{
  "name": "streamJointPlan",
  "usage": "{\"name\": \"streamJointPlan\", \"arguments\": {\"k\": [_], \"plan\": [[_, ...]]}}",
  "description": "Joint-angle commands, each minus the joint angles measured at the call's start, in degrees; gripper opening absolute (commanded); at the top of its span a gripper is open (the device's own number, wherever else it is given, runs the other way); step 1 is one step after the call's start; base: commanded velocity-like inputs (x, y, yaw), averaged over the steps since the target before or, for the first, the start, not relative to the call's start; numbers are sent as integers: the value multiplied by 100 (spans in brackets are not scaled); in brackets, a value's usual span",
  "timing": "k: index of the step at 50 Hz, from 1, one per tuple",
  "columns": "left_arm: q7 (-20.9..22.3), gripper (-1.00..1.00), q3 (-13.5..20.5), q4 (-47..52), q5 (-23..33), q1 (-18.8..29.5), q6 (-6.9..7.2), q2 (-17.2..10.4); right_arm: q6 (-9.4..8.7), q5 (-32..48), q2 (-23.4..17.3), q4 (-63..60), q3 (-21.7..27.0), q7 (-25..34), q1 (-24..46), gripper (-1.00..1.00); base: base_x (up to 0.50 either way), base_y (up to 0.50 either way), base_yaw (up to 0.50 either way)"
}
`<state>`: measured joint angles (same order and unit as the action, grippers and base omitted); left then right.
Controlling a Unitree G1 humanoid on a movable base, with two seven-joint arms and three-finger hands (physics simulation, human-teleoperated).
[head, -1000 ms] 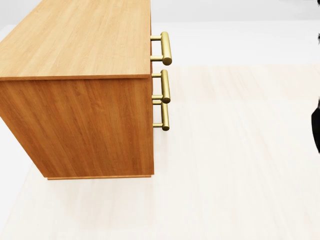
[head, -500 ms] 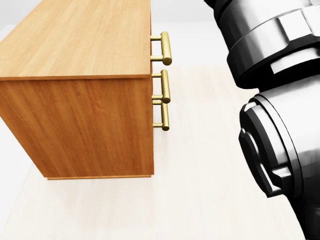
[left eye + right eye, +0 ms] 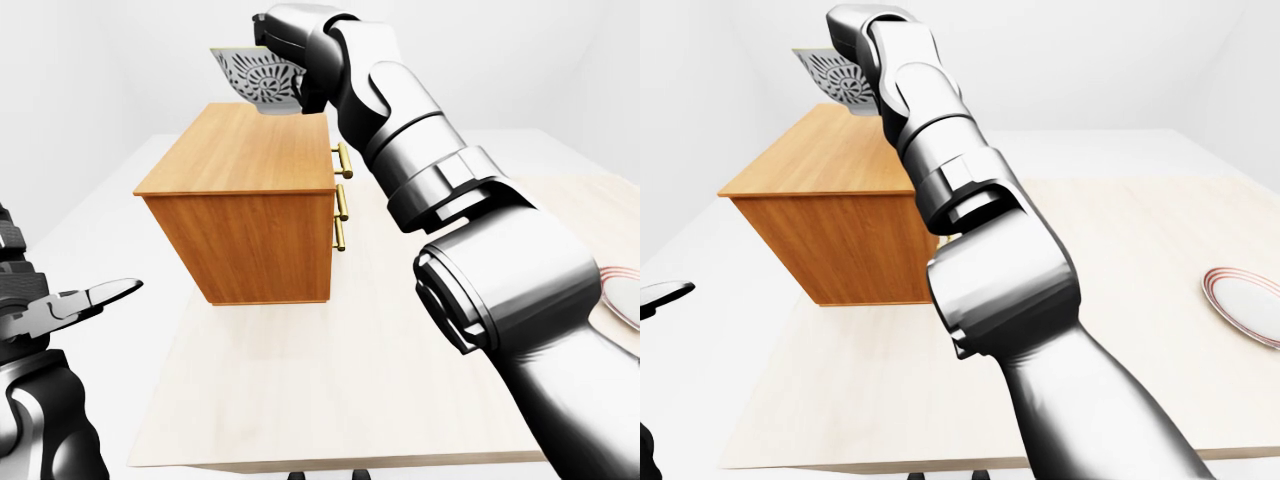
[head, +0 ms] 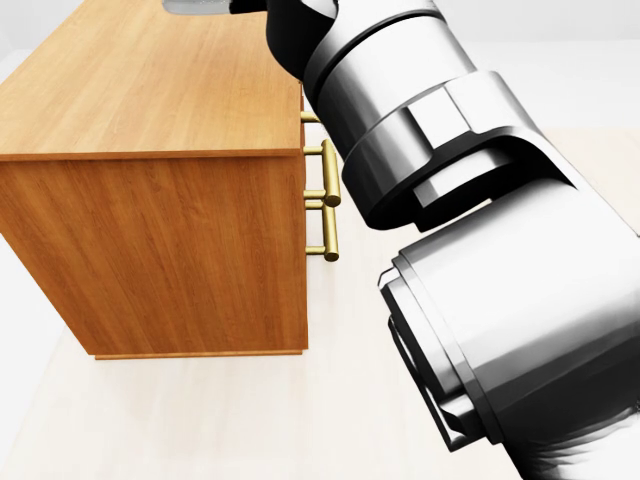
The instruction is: Put the bowl on top of the cabinet.
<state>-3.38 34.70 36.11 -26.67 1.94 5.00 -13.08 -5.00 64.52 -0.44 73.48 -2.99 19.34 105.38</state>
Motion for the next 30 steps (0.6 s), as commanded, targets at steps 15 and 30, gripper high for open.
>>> {"name": "streamJointPlan", "arguments": {"k": [15, 30], "plan": [[-6, 100, -1, -38, -26, 11, 0, -8, 0, -297, 351, -117, -134, -127, 21, -100, 0, 0, 0], [-12, 100, -34, 8, -19, -11, 0, 12, 0, -184, 371, -89, -189, -155, -162, -100, 0, 0, 0]]}}
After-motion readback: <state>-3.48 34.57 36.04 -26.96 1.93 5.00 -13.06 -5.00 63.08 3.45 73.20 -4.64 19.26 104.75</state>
